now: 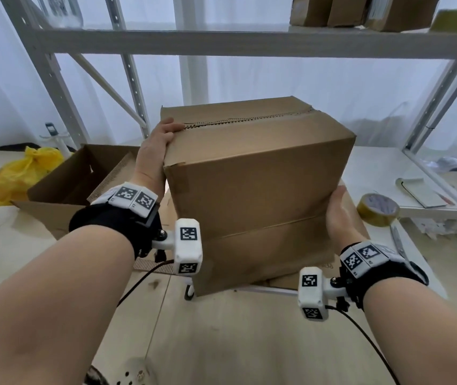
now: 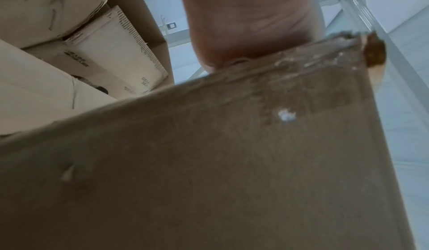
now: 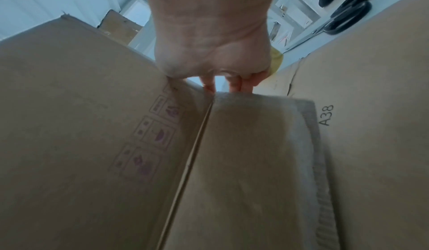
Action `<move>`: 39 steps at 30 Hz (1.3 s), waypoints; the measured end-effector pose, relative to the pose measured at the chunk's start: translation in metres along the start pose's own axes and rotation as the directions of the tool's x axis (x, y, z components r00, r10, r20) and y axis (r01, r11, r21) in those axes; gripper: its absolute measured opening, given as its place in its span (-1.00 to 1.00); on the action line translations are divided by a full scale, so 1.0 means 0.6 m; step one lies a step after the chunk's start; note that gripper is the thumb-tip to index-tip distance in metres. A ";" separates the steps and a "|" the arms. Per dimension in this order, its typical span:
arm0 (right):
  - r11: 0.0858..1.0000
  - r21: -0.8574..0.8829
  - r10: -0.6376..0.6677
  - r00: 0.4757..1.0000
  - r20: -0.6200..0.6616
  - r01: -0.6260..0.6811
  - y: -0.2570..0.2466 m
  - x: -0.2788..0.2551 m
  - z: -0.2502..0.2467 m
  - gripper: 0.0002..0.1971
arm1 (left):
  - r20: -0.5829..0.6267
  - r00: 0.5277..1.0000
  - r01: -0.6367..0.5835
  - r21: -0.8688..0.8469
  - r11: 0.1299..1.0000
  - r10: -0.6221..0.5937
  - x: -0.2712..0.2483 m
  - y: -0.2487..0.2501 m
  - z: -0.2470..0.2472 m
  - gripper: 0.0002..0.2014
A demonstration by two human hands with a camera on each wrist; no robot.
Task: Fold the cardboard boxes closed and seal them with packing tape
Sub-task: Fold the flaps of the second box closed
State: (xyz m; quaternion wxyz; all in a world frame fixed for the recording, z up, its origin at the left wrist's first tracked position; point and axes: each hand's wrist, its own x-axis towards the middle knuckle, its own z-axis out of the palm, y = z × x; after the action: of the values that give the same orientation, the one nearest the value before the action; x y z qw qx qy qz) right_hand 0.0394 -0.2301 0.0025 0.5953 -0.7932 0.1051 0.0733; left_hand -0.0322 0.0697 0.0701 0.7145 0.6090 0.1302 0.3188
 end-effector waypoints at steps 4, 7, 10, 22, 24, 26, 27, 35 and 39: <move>0.957 0.205 0.193 0.978 0.074 -0.204 -0.005 0.030 -0.005 -0.09 | -0.003 1.000 -0.007 0.029 1.000 0.007 -0.001 0.000 -0.002 -0.64; 0.947 0.263 0.157 0.979 0.127 -0.186 -0.017 0.037 -0.007 -0.34 | -0.013 1.000 0.003 0.024 1.000 -0.002 -0.006 0.005 0.000 -0.65; 0.914 0.340 0.158 0.965 0.208 -0.223 -0.028 0.035 0.001 -0.52 | -0.068 0.998 0.010 0.023 1.000 -0.009 -0.002 0.009 -0.011 -0.62; 0.850 0.415 0.228 0.937 0.264 -0.324 -0.003 0.037 0.032 -0.60 | -0.032 0.998 -0.056 0.142 0.988 0.061 -0.002 0.002 -0.030 -0.58; 0.867 0.399 0.226 0.949 0.221 -0.300 -0.006 0.045 0.023 -0.69 | -0.030 0.997 -0.072 0.141 0.987 0.077 -0.001 -0.010 -0.026 -0.59; 0.888 0.376 0.212 0.961 0.177 -0.266 -0.004 0.056 0.014 -0.75 | -0.006 0.995 -0.094 0.151 0.984 0.096 -0.002 -0.020 -0.016 -0.60; 0.895 0.371 0.196 0.965 0.172 -0.248 -0.005 0.059 0.012 -0.74 | 0.004 0.994 -0.111 0.155 0.982 0.112 -0.002 -0.024 -0.012 -0.60; 0.945 0.316 0.079 0.996 0.041 -0.088 -0.046 0.079 0.009 -0.28 | 0.148 0.980 -0.185 0.475 0.860 0.129 -0.037 -0.071 0.018 -0.69; 0.983 0.138 -0.145 0.974 0.172 0.121 -0.096 0.034 0.022 -0.35 | 0.229 0.973 -0.153 0.742 0.652 -0.033 -0.058 -0.115 0.008 -0.63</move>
State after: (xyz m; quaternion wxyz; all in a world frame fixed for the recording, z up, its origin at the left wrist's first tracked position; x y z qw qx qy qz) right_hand 0.0738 -0.2037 0.0472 0.6552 -0.7490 0.0014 0.0984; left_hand -0.0357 0.0407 -0.0018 0.3954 0.8862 0.1499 0.1893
